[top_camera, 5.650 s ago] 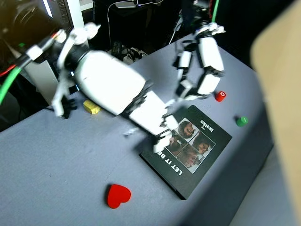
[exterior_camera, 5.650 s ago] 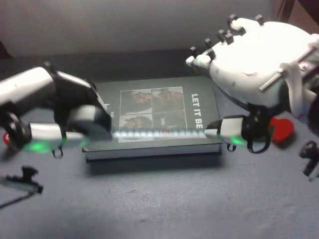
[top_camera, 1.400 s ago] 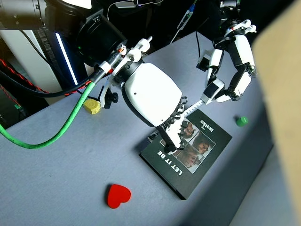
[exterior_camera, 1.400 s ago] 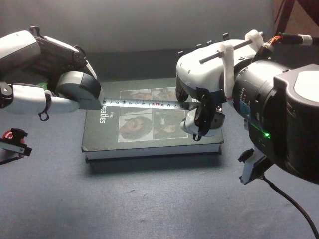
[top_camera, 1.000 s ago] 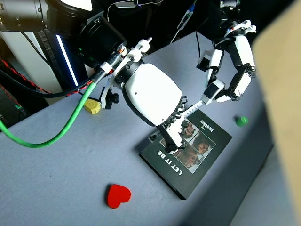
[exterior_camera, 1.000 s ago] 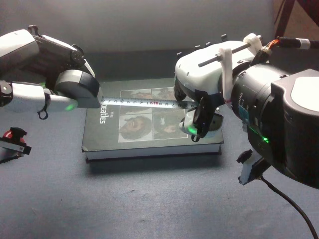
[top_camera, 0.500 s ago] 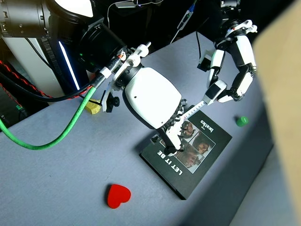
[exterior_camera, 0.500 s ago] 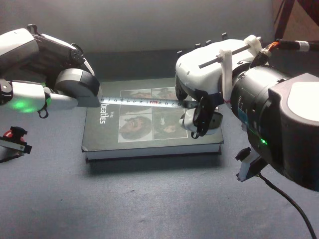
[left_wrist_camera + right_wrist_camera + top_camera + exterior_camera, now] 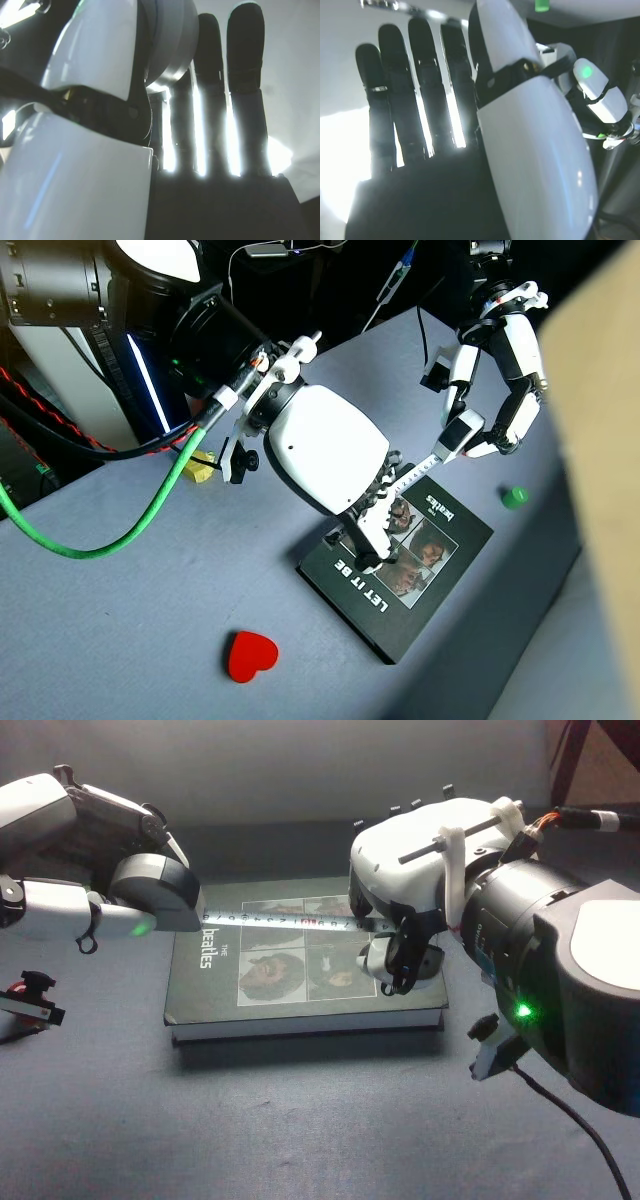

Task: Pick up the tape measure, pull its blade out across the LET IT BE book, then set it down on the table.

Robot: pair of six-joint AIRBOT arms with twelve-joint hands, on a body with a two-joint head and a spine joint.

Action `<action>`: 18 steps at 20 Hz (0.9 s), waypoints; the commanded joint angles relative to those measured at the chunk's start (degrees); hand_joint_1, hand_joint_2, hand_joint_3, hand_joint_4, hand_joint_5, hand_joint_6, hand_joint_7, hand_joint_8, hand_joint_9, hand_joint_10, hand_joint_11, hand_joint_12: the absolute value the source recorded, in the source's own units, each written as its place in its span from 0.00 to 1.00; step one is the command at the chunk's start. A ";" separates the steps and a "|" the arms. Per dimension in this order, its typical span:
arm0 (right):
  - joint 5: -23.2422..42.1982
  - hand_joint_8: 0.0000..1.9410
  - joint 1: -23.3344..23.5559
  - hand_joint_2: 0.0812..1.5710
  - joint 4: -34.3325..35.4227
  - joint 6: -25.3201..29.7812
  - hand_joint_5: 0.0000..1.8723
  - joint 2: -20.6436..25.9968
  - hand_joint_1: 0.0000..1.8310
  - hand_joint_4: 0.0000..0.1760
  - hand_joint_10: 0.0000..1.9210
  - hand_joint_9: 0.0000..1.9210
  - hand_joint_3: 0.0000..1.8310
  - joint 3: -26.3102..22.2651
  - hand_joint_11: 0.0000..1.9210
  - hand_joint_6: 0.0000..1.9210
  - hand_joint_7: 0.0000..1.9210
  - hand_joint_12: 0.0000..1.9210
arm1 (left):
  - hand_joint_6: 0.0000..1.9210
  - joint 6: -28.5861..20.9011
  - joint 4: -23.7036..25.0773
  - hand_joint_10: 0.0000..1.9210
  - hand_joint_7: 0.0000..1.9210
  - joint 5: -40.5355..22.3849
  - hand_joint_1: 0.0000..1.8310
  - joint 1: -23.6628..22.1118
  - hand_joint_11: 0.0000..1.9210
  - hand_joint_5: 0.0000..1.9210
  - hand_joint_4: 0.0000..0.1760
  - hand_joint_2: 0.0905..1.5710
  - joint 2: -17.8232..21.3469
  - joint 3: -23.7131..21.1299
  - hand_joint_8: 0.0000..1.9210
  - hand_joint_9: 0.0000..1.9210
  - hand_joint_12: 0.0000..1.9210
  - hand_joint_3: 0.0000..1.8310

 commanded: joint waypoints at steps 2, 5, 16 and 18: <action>-0.84 0.00 0.03 0.71 -5.48 0.42 0.42 -0.06 0.52 0.00 0.01 0.40 0.00 0.35 0.21 0.00 0.44 0.48 | 0.46 -0.49 -1.78 0.66 0.50 -6.84 0.75 -0.95 0.46 0.44 0.00 0.70 0.00 0.00 0.55 0.49 0.58 0.00; -0.85 0.00 -0.06 0.71 -5.68 0.99 0.41 -0.09 0.51 0.00 0.01 0.41 0.00 0.63 0.20 0.00 0.43 0.47 | 0.43 -0.13 -2.35 0.65 0.50 -6.66 0.75 -0.90 0.46 0.47 0.00 0.70 0.02 -0.18 0.55 0.49 0.59 0.00; -0.88 0.00 -0.30 0.72 -5.79 1.16 0.43 -0.12 0.51 0.00 0.00 0.41 0.00 0.87 0.20 0.00 0.44 0.47 | 0.44 -0.14 -2.98 0.66 0.51 -6.81 0.75 -0.65 0.45 0.46 0.00 0.70 0.11 0.12 0.55 0.48 0.60 0.00; -0.91 0.51 -0.27 0.74 -5.78 1.16 0.43 -0.12 0.64 0.02 0.03 0.54 0.00 0.87 0.31 0.64 0.49 0.52 | 0.45 -0.14 -2.98 0.66 0.50 -6.88 0.75 -0.74 0.46 0.46 0.00 0.70 0.11 0.13 0.55 0.48 0.60 0.00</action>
